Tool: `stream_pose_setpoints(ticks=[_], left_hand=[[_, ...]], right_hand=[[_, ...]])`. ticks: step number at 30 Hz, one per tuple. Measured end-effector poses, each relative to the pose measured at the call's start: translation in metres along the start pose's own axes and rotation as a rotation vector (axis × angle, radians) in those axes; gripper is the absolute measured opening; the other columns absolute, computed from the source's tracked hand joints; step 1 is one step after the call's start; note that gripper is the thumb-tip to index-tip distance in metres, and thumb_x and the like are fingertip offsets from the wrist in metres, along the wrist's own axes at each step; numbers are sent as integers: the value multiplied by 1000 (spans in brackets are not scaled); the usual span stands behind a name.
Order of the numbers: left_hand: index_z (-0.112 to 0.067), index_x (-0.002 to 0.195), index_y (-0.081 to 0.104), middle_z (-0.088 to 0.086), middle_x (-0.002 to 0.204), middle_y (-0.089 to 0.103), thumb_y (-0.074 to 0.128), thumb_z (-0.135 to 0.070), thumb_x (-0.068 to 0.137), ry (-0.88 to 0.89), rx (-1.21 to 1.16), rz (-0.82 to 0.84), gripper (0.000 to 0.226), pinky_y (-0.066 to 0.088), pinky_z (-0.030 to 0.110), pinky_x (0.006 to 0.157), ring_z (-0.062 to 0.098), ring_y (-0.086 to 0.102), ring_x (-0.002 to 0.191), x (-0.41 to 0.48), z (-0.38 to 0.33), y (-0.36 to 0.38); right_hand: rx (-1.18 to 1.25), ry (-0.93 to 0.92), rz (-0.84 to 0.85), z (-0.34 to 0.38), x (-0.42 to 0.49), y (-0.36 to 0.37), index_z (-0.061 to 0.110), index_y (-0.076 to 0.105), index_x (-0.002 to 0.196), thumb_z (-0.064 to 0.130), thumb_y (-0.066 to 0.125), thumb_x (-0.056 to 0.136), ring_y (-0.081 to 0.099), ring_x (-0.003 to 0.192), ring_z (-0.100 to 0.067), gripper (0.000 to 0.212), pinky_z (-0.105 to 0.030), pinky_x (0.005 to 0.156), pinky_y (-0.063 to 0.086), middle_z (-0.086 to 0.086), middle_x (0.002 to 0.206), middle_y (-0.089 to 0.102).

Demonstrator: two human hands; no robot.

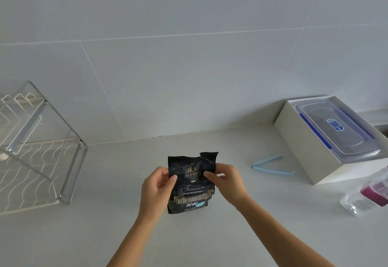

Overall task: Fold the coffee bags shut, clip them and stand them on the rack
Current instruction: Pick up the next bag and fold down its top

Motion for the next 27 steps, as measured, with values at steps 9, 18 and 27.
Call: stream_pose_setpoints(ticks=[9, 18, 27], left_hand=[[-29, 110, 44, 1, 89, 71, 59, -9, 88, -177, -24, 29, 32, 52, 19, 69, 12, 67, 83, -2, 33, 8], [-12, 94, 68, 1, 79, 77, 77, -12, 74, -450, -257, 108, 22, 52, 17, 52, 12, 72, 71, -21, 66, 34], [-17, 86, 69, -8, 76, 77, 75, -15, 76, -372, -188, 125, 13, 52, 14, 53, 9, 72, 71, -6, 62, 36]], right_hand=[[-260, 3, 207, -13, -8, 21, 26, 69, 80, 36, 74, 73, 55, 82, -8, 13, -27, 69, 48, 6, 93, 62], [20, 121, 168, -18, -12, 38, 18, 66, 93, 19, 75, 75, 63, 96, -18, 20, -35, 83, 55, -2, 101, 69], [70, 112, 95, -17, -8, 36, 20, 66, 86, 15, 71, 79, 68, 75, -8, 10, -24, 65, 57, 4, 82, 72]])
Point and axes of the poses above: each hand's wrist, its own x-axis towards the middle knuckle, its own y-axis out of the palm, z = x × y, the point moved 9 cm from there along x, towards the middle knuckle
